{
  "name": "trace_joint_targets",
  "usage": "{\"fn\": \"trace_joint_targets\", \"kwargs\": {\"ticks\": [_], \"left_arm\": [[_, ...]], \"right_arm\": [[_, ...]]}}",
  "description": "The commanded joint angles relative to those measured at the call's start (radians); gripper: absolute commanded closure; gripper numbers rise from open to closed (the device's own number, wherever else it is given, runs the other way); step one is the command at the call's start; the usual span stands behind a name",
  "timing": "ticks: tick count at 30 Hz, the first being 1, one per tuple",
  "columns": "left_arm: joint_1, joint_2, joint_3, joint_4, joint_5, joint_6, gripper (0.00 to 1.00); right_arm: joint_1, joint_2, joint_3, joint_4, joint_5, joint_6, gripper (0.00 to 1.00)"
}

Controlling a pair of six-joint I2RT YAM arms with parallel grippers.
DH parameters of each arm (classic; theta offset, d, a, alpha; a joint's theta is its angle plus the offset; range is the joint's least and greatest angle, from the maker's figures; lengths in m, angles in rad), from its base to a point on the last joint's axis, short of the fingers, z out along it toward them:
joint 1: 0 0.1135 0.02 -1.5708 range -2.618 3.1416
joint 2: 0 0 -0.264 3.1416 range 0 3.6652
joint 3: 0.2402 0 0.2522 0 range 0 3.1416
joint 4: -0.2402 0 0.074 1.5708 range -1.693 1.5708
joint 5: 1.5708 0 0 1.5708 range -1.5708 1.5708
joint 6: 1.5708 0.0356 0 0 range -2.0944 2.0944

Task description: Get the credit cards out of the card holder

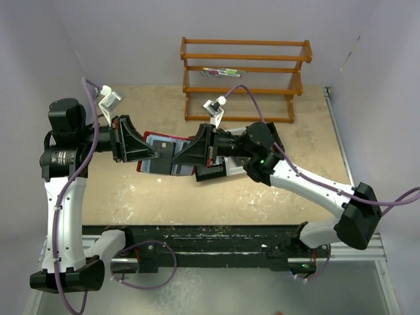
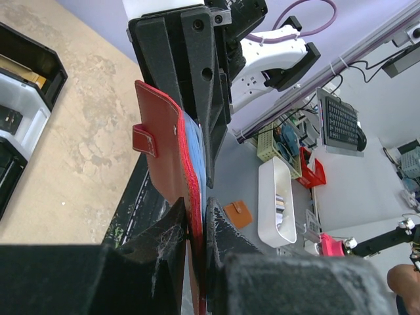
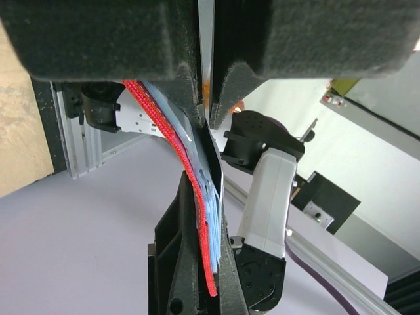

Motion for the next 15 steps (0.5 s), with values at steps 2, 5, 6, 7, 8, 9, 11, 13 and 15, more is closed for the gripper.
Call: {"fn": "trace_joint_targets", "kwargs": {"ticks": [2,5,6,7,8,9,11,13,15], "left_arm": [[-0.002,-0.023,-0.014,0.034,0.054,0.000,0.88],[-0.002,-0.023,-0.019,0.025,0.050,0.012,0.87],[-0.002,-0.021,-0.019,0.021,0.051,0.017,0.87],[-0.002,-0.021,-0.019,0.018,0.053,0.019,0.87],[-0.001,-0.021,-0.017,0.018,0.056,0.020,0.87],[-0.002,-0.021,-0.016,0.018,0.059,0.020,0.87],[-0.002,-0.021,-0.014,0.018,0.062,0.020,0.87],[-0.002,-0.020,-0.012,0.018,0.066,0.019,0.87],[-0.002,-0.017,-0.008,0.018,0.072,0.018,0.87]], "right_arm": [[-0.004,0.018,0.054,-0.002,0.017,-0.007,0.87],[-0.004,0.024,0.056,0.000,0.019,-0.007,0.84],[-0.004,0.024,0.057,0.001,0.019,-0.008,0.85],[-0.004,0.023,0.054,0.004,0.019,-0.008,0.90],[-0.004,0.021,0.049,0.008,0.019,-0.008,0.99],[-0.004,0.017,0.044,0.012,0.020,-0.008,1.00],[-0.006,0.007,0.033,0.019,0.022,-0.008,1.00],[-0.007,-0.003,0.020,0.027,0.019,-0.005,1.00],[-0.010,-0.012,0.004,0.045,0.011,0.005,1.00]]}}
